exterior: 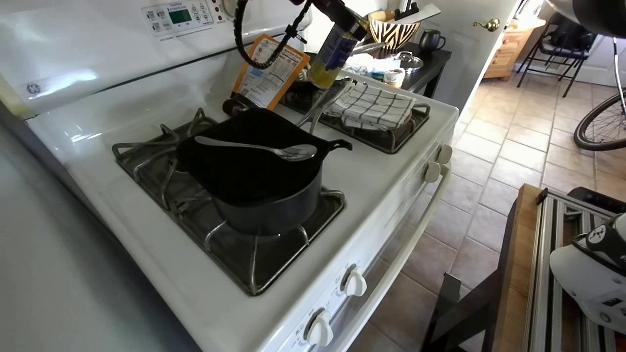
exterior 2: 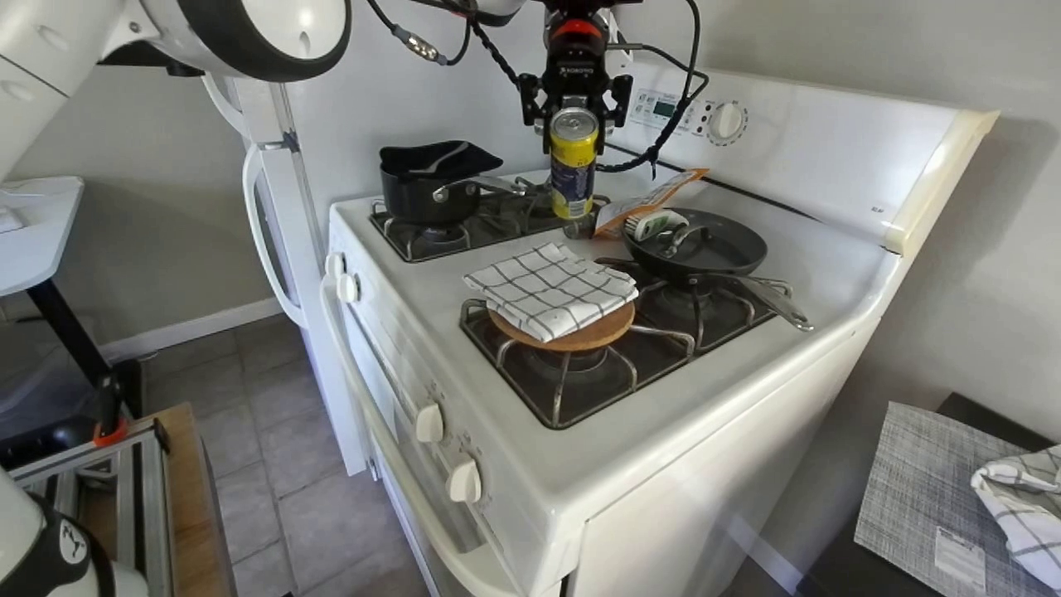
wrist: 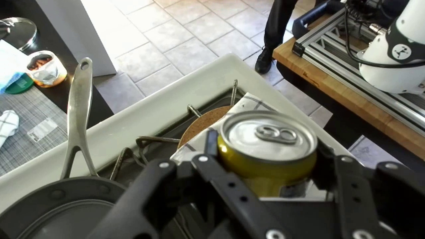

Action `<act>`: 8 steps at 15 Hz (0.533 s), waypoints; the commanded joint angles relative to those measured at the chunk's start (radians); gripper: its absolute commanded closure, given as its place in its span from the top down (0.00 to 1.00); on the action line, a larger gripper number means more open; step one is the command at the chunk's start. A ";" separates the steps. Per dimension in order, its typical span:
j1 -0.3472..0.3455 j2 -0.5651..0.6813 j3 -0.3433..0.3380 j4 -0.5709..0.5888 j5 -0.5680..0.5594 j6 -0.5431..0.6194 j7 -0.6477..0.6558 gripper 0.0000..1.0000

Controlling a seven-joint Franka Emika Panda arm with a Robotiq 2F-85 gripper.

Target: Pick up the yellow can and place it standing the right way up on the middle white surface of the stove

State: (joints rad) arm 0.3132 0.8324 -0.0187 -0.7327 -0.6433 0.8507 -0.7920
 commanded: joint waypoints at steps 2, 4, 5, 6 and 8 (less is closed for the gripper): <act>0.071 0.075 -0.024 0.070 -0.113 -0.018 -0.103 0.38; 0.098 0.114 -0.034 0.096 -0.163 -0.009 -0.133 0.38; 0.108 0.128 -0.036 0.107 -0.184 0.000 -0.149 0.38; 0.118 0.145 -0.040 0.120 -0.203 0.005 -0.159 0.38; 0.127 0.176 -0.038 0.149 -0.221 0.031 -0.179 0.38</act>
State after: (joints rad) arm 0.4182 0.9399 -0.0360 -0.6775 -0.8122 0.8593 -0.9081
